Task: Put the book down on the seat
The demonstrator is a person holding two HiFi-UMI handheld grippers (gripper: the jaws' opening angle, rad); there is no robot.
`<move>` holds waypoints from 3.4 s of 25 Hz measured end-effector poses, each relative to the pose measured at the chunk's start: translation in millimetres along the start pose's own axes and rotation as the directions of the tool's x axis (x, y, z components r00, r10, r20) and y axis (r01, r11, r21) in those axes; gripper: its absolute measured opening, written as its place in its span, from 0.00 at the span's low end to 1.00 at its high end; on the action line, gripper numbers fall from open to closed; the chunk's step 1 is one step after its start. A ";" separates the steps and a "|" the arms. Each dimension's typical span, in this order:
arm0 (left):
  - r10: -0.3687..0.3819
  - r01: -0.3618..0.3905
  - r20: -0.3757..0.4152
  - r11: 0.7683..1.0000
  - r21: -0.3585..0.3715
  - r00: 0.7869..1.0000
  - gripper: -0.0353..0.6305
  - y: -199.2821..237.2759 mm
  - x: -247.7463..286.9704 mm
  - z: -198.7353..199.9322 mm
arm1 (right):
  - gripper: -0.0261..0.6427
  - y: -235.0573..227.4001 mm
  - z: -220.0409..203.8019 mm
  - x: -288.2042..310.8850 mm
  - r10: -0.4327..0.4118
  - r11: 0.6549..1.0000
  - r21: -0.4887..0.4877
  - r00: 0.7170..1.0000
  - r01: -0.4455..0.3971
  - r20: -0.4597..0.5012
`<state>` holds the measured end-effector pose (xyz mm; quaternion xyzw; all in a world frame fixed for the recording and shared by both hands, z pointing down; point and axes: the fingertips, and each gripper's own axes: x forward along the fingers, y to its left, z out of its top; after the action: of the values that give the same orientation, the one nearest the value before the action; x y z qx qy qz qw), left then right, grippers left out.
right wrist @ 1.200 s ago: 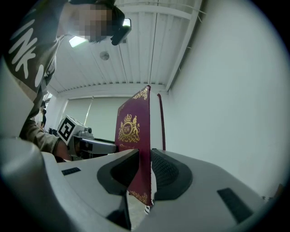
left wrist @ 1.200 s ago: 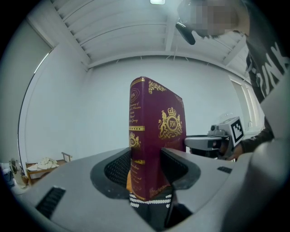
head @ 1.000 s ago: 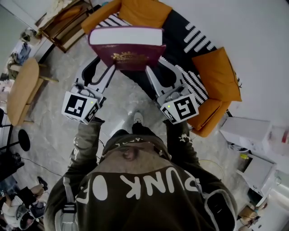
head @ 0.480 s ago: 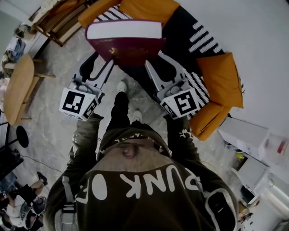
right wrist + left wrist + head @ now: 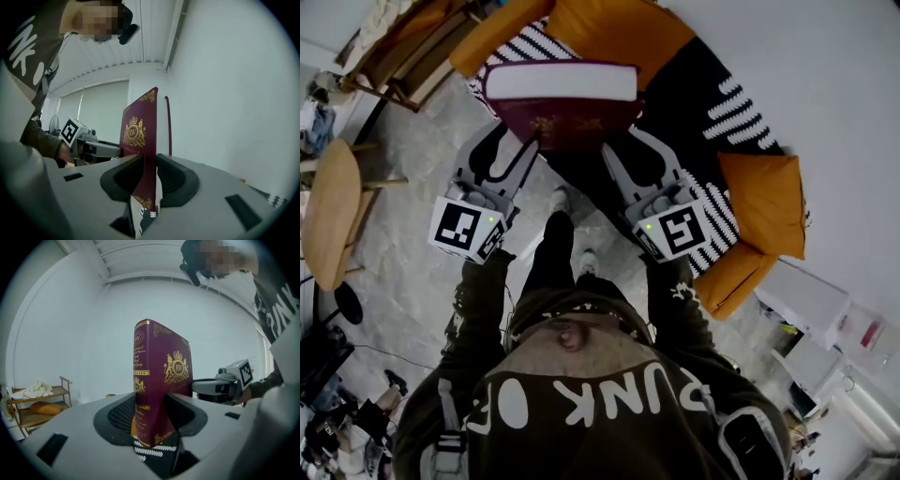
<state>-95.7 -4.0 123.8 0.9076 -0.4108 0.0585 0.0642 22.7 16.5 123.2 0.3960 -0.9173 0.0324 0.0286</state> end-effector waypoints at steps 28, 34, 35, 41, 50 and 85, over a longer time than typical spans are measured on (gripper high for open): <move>-0.079 -0.036 -0.360 0.953 -0.302 0.930 0.34 137.1 178.0 -438.3 | 0.20 -122.9 -440.5 163.6 -0.002 0.953 0.277 0.916 0.124 -0.401; -0.074 -0.046 -0.398 0.957 -0.285 0.914 0.34 102.3 210.6 -432.5 | 0.20 -157.4 -440.8 130.1 -0.012 0.938 0.313 0.914 0.151 -0.404; -0.073 -0.045 -0.403 0.960 -0.276 0.912 0.34 100.7 210.7 -429.6 | 0.20 -158.2 -439.3 128.4 -0.016 0.935 0.319 0.916 0.156 -0.400; -0.096 -0.048 -0.409 0.944 -0.328 0.907 0.34 142.5 203.4 -506.3 | 0.20 -139.4 -513.6 168.9 -0.020 0.918 0.347 0.896 0.192 -0.443; -0.104 -0.065 -0.351 0.897 -0.438 0.931 0.34 177.9 225.7 -550.8 | 0.20 -153.9 -559.8 198.6 -0.021 0.891 0.394 0.886 0.228 -0.464; 0.025 -0.026 -0.010 0.996 -0.087 1.000 0.06 148.2 195.0 -266.8 | 0.05 -151.9 -298.8 169.8 -0.104 0.989 0.092 0.983 0.119 -0.150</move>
<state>-93.7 -201.1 427.7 0.8983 -0.4242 0.0456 0.1048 25.0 -186.0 439.7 0.4442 -0.8863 0.1055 0.0771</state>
